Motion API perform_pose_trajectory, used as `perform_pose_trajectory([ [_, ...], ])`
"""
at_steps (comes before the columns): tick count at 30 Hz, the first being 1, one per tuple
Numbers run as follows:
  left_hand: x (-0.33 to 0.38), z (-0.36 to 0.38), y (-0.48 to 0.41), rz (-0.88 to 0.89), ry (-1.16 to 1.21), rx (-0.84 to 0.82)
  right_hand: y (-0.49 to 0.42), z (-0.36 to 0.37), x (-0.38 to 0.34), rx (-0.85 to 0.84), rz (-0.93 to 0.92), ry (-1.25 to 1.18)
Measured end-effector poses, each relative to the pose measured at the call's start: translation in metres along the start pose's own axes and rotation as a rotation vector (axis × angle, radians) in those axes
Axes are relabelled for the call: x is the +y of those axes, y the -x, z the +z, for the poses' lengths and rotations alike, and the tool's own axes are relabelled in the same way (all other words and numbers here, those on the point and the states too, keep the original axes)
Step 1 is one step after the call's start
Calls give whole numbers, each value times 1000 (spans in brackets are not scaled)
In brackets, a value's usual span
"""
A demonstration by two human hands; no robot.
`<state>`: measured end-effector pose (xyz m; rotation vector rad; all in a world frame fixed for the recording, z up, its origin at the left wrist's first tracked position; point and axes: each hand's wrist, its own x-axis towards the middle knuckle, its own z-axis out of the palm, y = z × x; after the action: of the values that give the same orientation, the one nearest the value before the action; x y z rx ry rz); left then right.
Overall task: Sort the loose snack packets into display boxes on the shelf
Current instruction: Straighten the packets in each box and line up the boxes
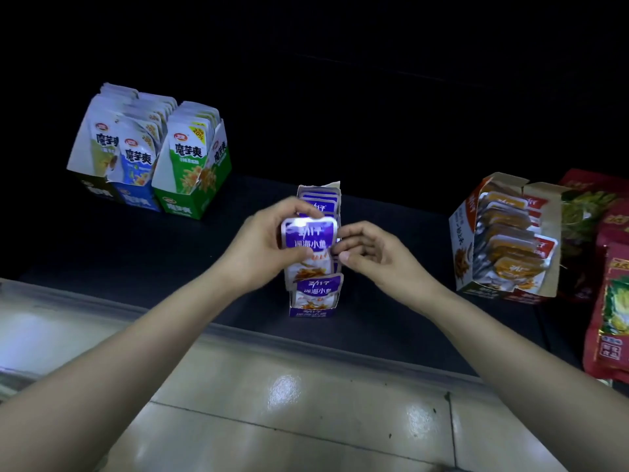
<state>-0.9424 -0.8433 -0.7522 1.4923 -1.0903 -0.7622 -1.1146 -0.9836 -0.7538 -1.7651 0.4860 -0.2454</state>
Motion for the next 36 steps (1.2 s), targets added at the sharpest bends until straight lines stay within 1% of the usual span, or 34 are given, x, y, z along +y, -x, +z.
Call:
perform_pose_trajectory([
  [2, -8, 7, 3, -35, -42, 0, 0, -1, 3, 10, 3, 5],
  [6, -15, 8, 8, -96, -1, 2, 0, 4, 7, 16, -20, 37],
  [10, -11, 1, 9, -78, -7, 35, -5, 14, 9, 103, -104, 148],
  [13, -5, -4, 5, -55, -31, -4, -10, 13, 8, 119, -95, 121],
  [15, -3, -5, 3, -40, -76, -23, -9, 12, 10, 129, -117, 136],
  [18, -3, 3, 5, -8, -218, -53, -5, 7, 18, 124, -145, 201],
  [20, -7, 8, 7, 2, -294, -66, -2, 1, 23, 96, -96, 223],
  [22, -14, 10, 8, 13, -315, -58, -1, -2, 26, 52, -42, 217],
  [26, -26, 8, 15, 81, -279, -67, 1, 1, 27, 34, -104, 265],
  [29, -35, 5, 26, 130, -379, -80, 5, 5, 31, 11, -172, 305],
  [32, -43, 2, 33, 245, -505, -71, 8, 3, 35, 45, -257, 290],
  [34, -46, 2, 35, 289, -540, -57, 8, -1, 36, 7, -282, 282],
  [36, -49, 6, 36, 288, -529, -20, 8, -1, 37, -26, -307, 300],
])
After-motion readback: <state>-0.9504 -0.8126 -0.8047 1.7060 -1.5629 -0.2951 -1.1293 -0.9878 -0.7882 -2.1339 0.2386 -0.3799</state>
